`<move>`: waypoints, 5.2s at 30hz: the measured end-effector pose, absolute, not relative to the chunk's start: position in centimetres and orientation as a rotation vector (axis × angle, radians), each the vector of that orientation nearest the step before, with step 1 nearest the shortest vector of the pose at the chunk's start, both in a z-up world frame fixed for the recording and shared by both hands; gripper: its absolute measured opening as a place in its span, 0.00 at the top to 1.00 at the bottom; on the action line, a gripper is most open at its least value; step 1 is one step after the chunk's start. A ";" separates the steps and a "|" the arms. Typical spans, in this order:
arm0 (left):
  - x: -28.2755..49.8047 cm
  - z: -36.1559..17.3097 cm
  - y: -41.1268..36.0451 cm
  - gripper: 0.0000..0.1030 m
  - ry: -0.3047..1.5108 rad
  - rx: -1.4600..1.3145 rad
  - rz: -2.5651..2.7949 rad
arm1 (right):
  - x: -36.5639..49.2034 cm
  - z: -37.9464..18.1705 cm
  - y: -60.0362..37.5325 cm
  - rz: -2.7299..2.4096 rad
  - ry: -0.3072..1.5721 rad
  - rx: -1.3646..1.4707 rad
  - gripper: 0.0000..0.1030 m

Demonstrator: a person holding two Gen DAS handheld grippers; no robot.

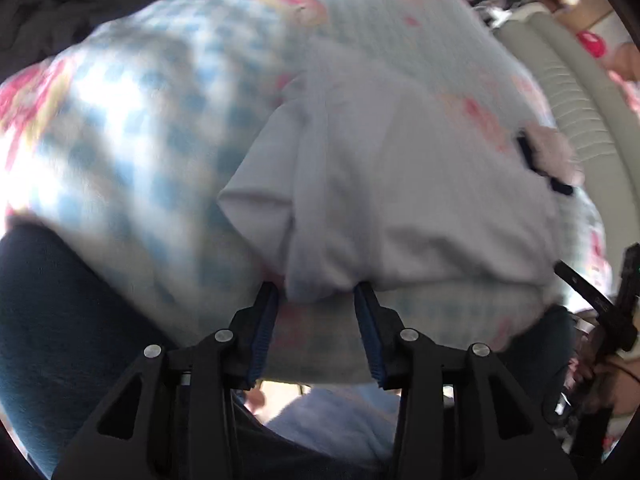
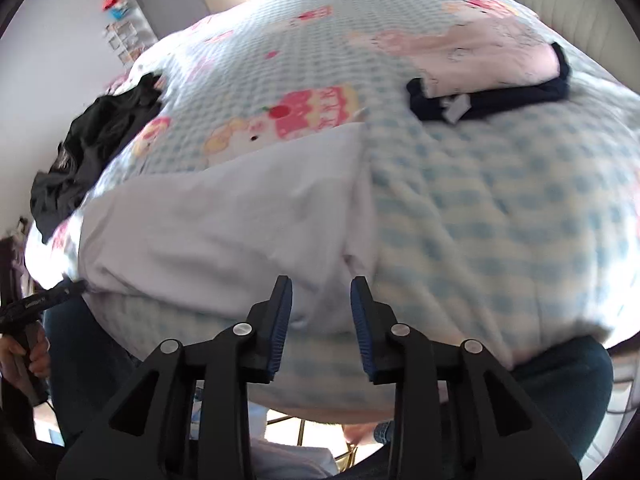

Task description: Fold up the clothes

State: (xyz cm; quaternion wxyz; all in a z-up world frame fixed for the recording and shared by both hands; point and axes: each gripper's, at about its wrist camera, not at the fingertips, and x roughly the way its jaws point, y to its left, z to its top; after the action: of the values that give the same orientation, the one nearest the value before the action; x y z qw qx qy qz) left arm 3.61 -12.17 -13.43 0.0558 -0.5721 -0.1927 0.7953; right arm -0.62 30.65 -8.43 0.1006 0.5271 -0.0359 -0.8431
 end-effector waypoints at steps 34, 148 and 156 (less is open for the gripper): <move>1.7 -6.1 -4.9 0.72 -0.275 -1.342 2.450 | 0.8 -9.0 35.5 -2.557 -0.251 1.570 0.81; 1.8 -12.1 -12.7 0.63 -0.672 -1.645 2.774 | 0.3 -12.1 31.3 -2.471 -0.123 1.614 0.93; 2.2 -9.0 -14.0 0.61 -0.721 -1.537 2.825 | -0.1 -11.5 33.3 -2.537 -0.091 1.675 0.92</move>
State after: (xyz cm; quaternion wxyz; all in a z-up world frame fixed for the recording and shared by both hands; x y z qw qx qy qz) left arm 2.22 -13.98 -9.04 -0.0771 -0.4650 -0.2182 0.8546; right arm -0.09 33.28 -11.46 0.0501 0.5501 -0.0300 -0.8330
